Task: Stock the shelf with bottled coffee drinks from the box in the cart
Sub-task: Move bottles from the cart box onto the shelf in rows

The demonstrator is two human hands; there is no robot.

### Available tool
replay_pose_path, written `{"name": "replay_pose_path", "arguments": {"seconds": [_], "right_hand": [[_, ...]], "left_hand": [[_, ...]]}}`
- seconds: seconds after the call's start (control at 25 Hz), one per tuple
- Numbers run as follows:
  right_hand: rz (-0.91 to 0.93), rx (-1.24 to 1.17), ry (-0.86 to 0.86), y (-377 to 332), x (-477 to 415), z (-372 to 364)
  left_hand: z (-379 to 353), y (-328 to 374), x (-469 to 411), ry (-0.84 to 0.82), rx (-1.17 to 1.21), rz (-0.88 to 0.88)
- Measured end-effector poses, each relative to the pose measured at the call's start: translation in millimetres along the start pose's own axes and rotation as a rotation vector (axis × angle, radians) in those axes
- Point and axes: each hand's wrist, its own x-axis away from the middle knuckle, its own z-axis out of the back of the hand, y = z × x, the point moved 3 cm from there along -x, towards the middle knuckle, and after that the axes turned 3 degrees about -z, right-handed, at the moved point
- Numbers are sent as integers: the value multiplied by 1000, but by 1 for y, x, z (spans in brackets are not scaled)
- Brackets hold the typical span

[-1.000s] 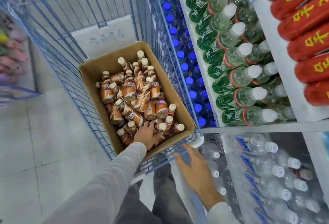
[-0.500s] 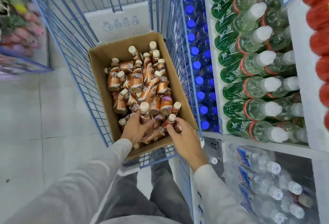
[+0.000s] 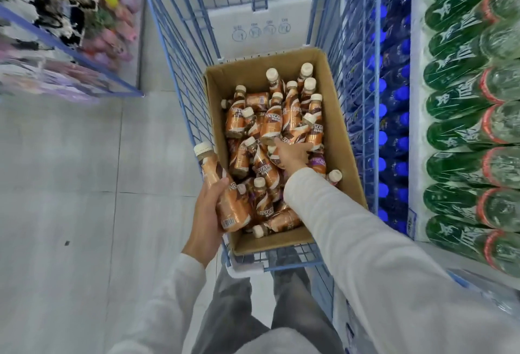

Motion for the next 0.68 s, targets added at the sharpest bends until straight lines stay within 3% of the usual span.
{"name": "replay_pose_path", "arguments": {"seconds": [0.12, 0.24, 0.4, 0.68], "right_hand": [[48, 0, 100, 2, -1, -7], [97, -55, 34, 9, 22, 4], [218, -148, -46, 29, 92, 38], [438, -405, 64, 64, 231, 106]], "left_hand": [[12, 0, 6, -9, -41, -15], [16, 5, 14, -67, -39, -30], [7, 21, 33, -164, -95, -59], [-36, 48, 81, -415, -251, -106]]}}
